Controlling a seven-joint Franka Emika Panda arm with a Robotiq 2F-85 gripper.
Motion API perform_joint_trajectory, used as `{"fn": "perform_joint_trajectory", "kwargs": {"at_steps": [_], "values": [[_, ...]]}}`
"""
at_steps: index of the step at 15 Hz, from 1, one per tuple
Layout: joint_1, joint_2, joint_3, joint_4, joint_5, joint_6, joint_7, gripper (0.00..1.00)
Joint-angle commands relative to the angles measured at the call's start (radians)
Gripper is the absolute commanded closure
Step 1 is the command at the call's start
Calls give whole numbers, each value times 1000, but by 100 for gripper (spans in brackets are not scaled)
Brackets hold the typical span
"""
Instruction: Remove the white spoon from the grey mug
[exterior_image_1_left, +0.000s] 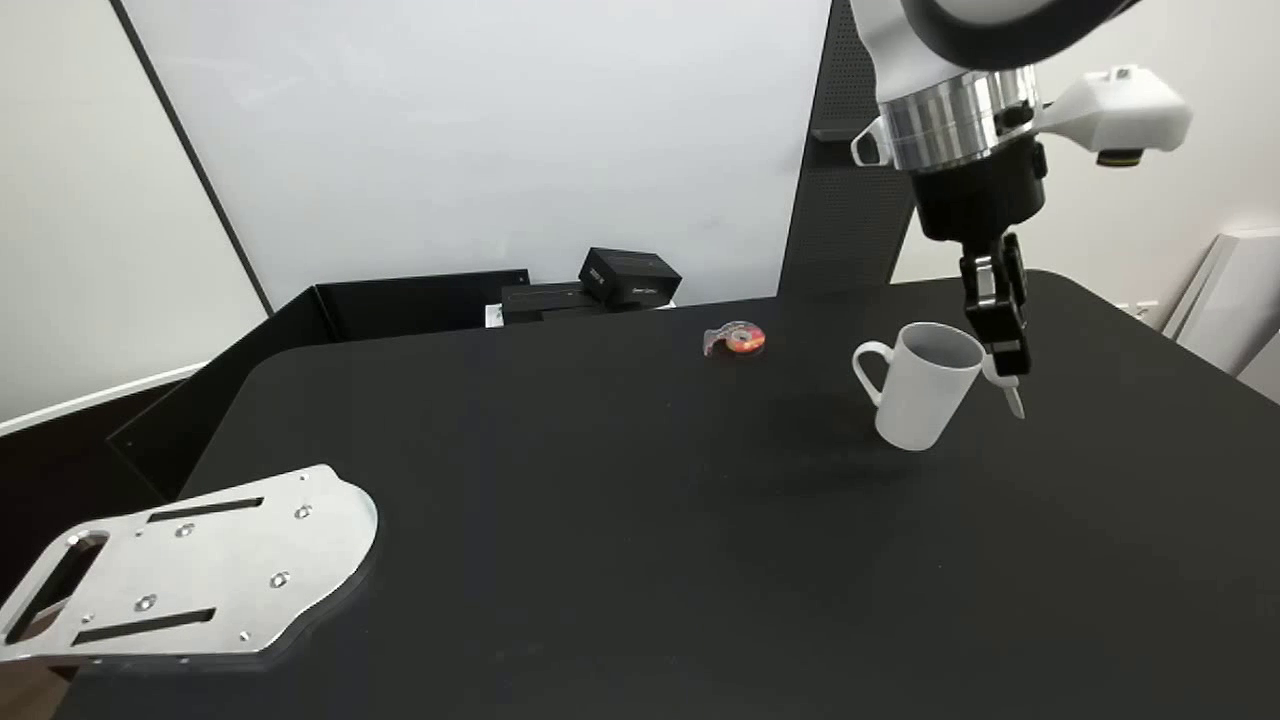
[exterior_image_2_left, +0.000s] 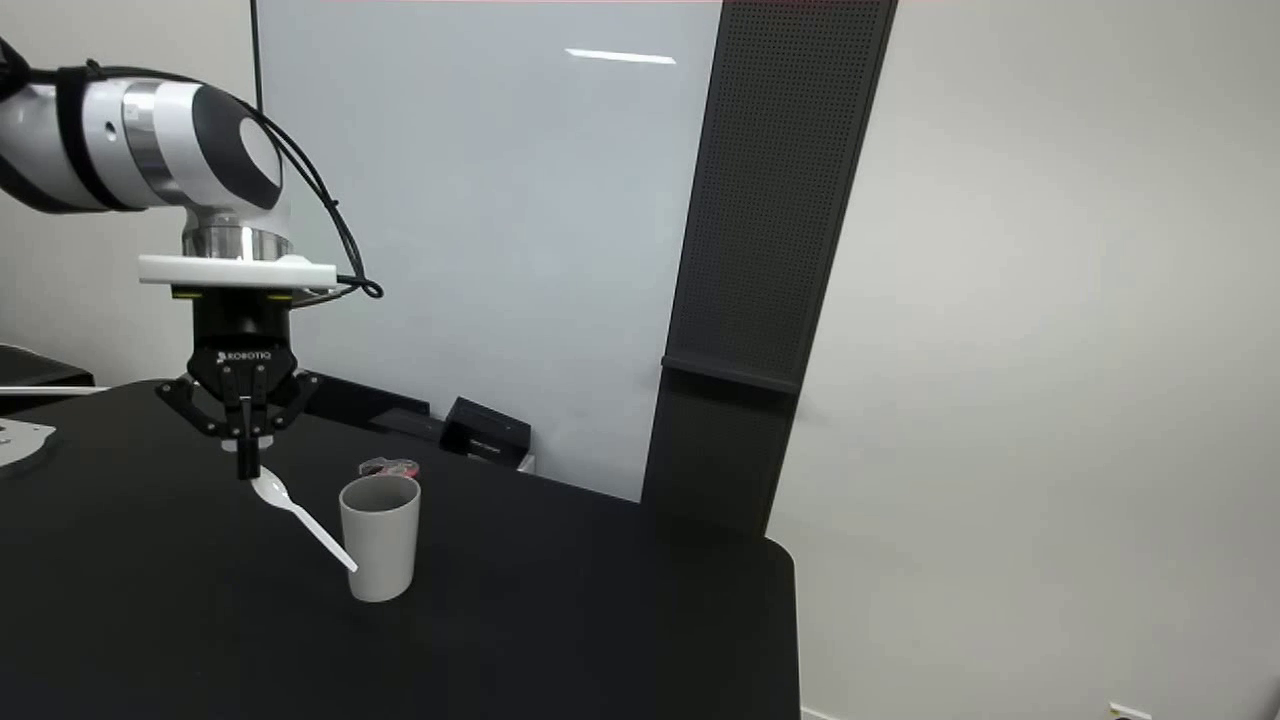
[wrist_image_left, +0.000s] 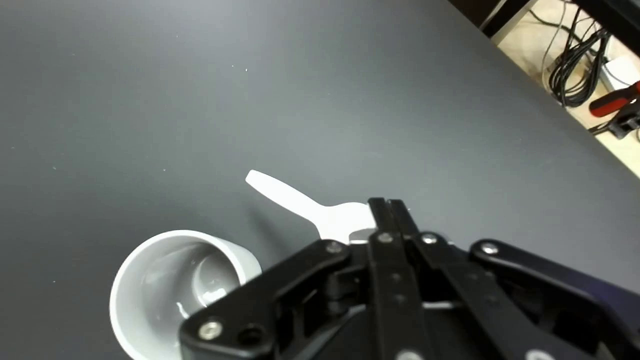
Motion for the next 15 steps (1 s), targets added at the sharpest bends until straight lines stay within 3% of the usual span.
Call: {"fn": "perform_joint_trajectory", "kwargs": {"at_steps": [1, 14, 15], "values": [[16, 34, -17, -21, -41, 87, 127, 99], [49, 210, -41, 9, -55, 163, 229, 99], [51, 214, -42, 10, -54, 165, 233, 89]]}}
